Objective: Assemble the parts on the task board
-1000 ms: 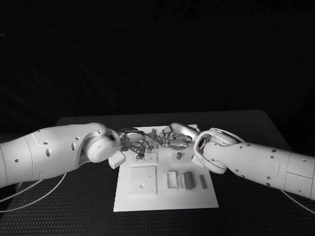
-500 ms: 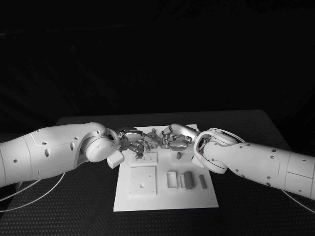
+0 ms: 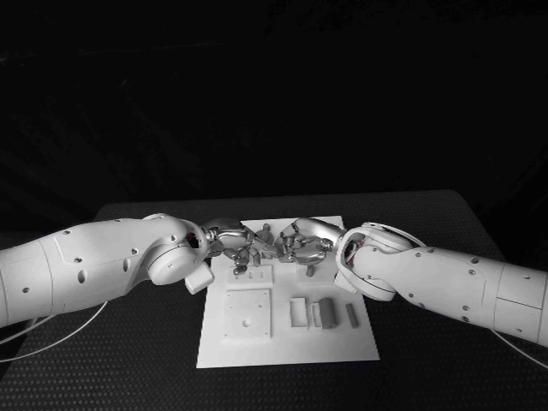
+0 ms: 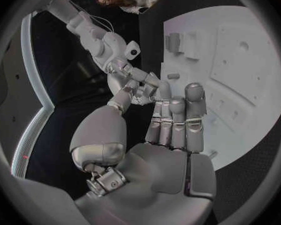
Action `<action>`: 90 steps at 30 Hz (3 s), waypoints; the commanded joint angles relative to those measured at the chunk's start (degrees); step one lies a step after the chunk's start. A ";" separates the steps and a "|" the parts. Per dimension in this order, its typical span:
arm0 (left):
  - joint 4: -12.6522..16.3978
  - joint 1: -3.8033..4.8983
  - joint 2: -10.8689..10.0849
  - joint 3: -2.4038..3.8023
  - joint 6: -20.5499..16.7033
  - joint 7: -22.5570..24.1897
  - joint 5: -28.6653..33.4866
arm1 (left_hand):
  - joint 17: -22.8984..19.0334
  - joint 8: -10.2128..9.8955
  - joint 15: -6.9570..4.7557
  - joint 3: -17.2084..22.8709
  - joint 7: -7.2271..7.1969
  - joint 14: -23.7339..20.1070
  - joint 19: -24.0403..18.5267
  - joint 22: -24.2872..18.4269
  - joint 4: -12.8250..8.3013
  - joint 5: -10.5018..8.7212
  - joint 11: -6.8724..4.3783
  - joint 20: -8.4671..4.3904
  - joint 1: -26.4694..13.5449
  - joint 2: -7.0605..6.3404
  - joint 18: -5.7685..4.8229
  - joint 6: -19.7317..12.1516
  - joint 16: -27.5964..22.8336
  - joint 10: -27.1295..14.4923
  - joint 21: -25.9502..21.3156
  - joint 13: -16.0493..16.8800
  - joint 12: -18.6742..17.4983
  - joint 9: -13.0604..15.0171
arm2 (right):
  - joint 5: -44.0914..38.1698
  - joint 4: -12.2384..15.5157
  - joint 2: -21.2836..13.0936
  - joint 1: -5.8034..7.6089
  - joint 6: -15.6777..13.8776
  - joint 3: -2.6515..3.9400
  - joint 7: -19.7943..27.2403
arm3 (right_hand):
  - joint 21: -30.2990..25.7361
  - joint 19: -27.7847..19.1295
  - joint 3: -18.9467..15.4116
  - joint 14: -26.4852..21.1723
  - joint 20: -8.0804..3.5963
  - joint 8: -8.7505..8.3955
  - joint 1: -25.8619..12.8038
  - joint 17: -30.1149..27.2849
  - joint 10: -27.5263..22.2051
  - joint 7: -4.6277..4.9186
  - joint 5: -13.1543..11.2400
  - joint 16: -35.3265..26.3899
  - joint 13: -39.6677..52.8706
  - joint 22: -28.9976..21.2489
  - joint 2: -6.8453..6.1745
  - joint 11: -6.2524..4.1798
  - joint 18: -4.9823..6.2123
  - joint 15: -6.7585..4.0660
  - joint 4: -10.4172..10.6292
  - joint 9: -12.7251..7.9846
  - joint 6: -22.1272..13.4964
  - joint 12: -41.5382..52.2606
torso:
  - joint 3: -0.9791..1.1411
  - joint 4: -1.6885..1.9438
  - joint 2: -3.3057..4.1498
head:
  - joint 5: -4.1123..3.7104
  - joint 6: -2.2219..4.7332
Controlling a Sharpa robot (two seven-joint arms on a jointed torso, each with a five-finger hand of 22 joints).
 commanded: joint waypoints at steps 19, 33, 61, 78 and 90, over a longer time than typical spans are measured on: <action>0.21 0.00 0.27 0.03 -0.63 -0.18 -6.47 | -0.21 0.35 -0.27 -0.51 -0.05 -0.34 0.07 0.61 1.09 -0.24 0.55 0.18 -1.09 0.17 6.80 0.11 -0.09 -1.29 -0.42 0.18 0.45 0.42 | -0.64 0.36 0.10 -0.01 2.79 0.02 0.44 | 0.36 0.26 0.09 0.04 0.06 -0.15 -0.45 0.10 0.19 0.32 -0.37 0.18 -0.01 1.01 -0.23 0.19 0.47 -0.33 -0.21 0.15 0.11 -0.19 | 0.05 0.03 -0.01 | -0.05 -0.33; 0.45 0.00 0.55 0.03 0.68 -0.28 -8.16 | -0.37 2.29 -1.37 -0.93 -1.45 -0.11 0.20 0.87 1.96 -0.24 -0.68 -0.26 -2.05 2.78 6.61 3.49 0.10 1.12 -0.38 -0.08 1.02 1.39 | -0.81 0.43 0.23 -0.01 3.37 0.02 0.40 | 0.37 0.23 0.13 0.03 0.05 -0.15 -0.49 0.12 0.20 0.31 -0.37 0.16 0.00 1.00 -0.22 0.18 0.47 -0.34 -0.23 0.22 0.10 -0.21 | 0.06 0.03 -0.01 | -0.10 -0.47; 0.41 0.00 1.07 0.03 0.69 -0.40 -8.29 | -0.62 2.07 -1.53 2.20 -1.58 -0.18 0.02 1.07 -1.18 -0.24 -0.80 -0.82 3.50 10.93 5.95 3.97 0.17 2.35 -0.22 -1.72 -0.84 1.25 | -0.99 0.78 0.34 -0.01 4.02 0.02 0.55 | 0.39 0.20 0.18 0.03 0.04 -0.17 -0.57 0.16 0.21 0.30 -0.37 0.14 0.01 1.00 -0.23 0.17 0.47 -0.35 -0.26 0.34 0.08 -0.24 | 0.06 0.03 0.00 | -0.16 -0.68; 0.44 0.00 1.13 0.03 0.52 0.07 -8.04 | -0.69 2.15 -1.53 3.81 -1.65 -0.20 -0.36 1.11 -1.16 -0.24 -0.83 -0.80 5.31 13.38 5.43 4.46 0.28 3.18 -0.09 -2.54 -1.91 1.29 | -1.04 1.02 0.41 -0.01 4.59 0.02 0.38 | 0.42 0.20 0.20 0.04 0.03 -0.18 -0.61 0.19 0.23 0.29 -0.37 0.13 0.03 0.99 -0.26 0.16 0.47 -0.36 -0.29 0.40 0.08 -0.25 | 0.04 0.01 -0.01 | -0.10 -0.87; 0.32 0.01 0.93 0.03 -0.78 1.04 -1.76 | -0.78 2.57 -1.65 4.92 -2.01 -0.46 -0.86 1.11 -1.03 -0.25 -0.99 -0.85 4.80 15.09 5.11 5.26 0.23 3.79 -0.10 -2.90 -2.44 1.64 | -1.74 0.24 0.37 -0.01 3.86 0.00 -0.28 | -0.16 -0.48 0.32 -0.81 0.26 -1.63 -1.19 0.10 -0.85 1.09 -0.38 -0.67 -0.19 0.74 -1.76 0.74 0.47 0.10 0.13 0.08 -1.78 -1.16 | 0.05 -0.02 -0.03 | -0.16 -0.86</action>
